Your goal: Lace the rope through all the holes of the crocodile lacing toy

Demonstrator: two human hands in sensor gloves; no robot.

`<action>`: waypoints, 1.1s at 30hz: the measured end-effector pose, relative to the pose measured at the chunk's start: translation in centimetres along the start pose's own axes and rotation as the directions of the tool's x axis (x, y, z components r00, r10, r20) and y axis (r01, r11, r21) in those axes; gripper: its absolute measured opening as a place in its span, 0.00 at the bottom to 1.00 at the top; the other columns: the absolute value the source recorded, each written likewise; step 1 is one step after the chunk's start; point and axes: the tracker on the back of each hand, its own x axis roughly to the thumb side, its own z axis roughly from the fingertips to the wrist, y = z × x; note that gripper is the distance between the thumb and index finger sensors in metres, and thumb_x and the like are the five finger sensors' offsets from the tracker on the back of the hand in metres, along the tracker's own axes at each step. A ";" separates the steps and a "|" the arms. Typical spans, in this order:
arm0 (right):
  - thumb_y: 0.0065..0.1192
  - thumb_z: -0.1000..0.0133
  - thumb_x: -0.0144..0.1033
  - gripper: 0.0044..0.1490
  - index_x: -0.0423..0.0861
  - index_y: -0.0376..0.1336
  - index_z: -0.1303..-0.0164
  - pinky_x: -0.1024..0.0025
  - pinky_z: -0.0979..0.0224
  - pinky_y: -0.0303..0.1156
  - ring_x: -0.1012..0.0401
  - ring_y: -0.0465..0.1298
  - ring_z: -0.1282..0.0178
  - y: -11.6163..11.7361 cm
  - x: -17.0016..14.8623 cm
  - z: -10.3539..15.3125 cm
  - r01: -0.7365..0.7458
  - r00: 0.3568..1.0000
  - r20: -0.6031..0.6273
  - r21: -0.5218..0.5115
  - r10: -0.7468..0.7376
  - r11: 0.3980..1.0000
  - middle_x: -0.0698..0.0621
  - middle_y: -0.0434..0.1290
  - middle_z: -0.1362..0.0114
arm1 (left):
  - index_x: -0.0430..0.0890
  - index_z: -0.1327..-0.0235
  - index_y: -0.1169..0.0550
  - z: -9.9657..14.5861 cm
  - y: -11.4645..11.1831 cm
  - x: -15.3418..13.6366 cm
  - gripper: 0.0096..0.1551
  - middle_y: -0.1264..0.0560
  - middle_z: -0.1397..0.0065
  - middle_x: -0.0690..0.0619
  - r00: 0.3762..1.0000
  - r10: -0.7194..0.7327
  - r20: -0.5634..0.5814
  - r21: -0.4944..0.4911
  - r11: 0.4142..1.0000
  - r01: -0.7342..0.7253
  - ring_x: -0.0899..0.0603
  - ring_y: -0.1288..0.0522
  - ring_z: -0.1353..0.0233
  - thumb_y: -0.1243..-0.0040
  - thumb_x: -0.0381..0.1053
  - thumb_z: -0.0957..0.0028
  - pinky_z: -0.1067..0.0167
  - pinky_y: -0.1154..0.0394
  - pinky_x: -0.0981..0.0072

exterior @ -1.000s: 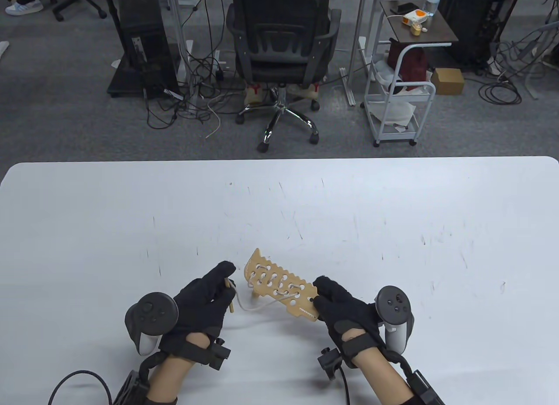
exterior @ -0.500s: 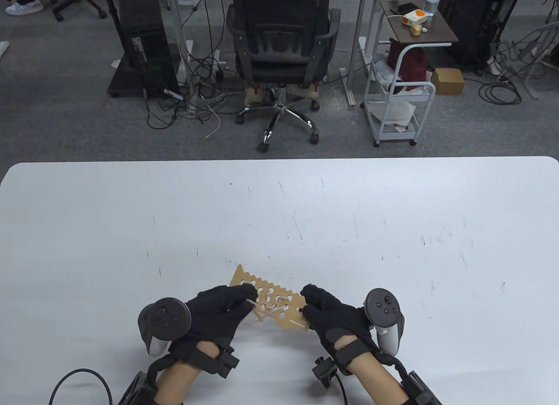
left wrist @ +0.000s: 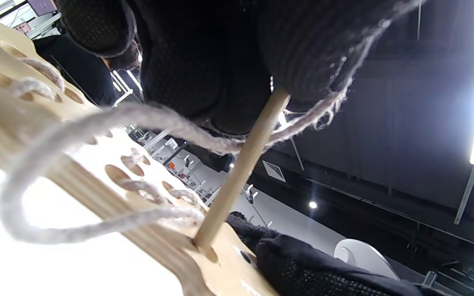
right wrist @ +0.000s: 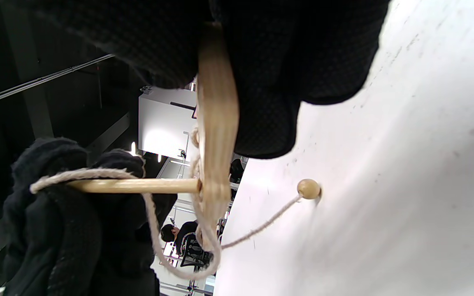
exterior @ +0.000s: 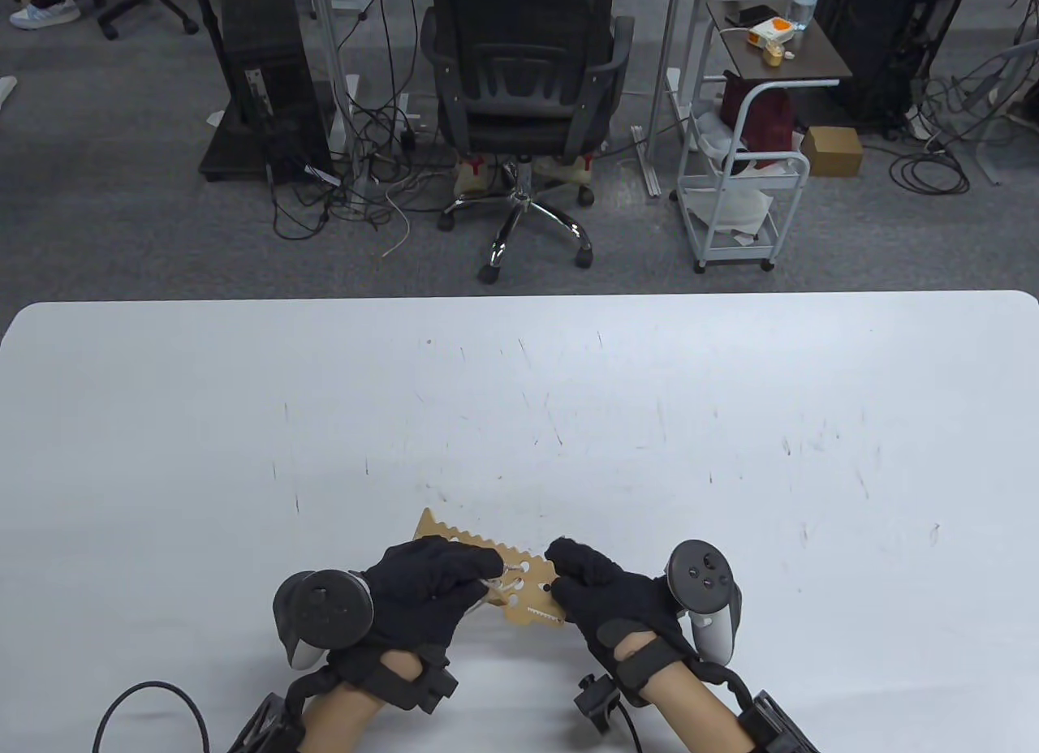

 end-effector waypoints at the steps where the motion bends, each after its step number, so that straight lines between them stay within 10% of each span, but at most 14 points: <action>1: 0.68 0.48 0.33 0.36 0.33 0.60 0.32 0.58 0.44 0.79 0.52 0.86 0.48 0.0 0.0 0.0 -0.006 1.000 0.002 0.000 0.006 1.000 0.37 0.77 0.38 | 0.67 0.50 0.14 0.0 0.0 0.0 0.22 0.13 0.44 0.55 1.000 0.002 -0.001 -0.002 1.000 -0.002 0.46 0.15 0.46 0.28 0.53 0.59 0.32 0.30 0.43; 21: 0.68 0.48 0.33 0.36 0.33 0.60 0.32 0.59 0.43 0.79 0.52 0.86 0.48 0.0 0.2 0.2 0.086 0.996 -0.002 -0.006 -0.086 0.996 0.38 0.77 0.38 | 0.63 0.55 0.10 0.4 -0.8 0.9 0.22 0.16 0.41 0.57 0.968 -0.251 0.024 0.055 0.967 0.249 0.45 0.19 0.42 0.19 0.56 0.66 0.31 0.32 0.43; 33: 0.68 0.48 0.33 0.36 0.33 0.60 0.32 0.59 0.43 0.78 0.52 0.86 0.48 -0.3 0.0 0.3 0.148 0.989 -0.019 -0.025 -0.149 0.989 0.38 0.77 0.38 | 0.67 0.48 0.13 0.2 -2.9 1.9 0.23 0.28 0.25 0.55 0.898 -0.425 0.116 -0.092 0.895 0.436 0.40 0.34 0.27 0.30 0.63 0.58 0.25 0.44 0.42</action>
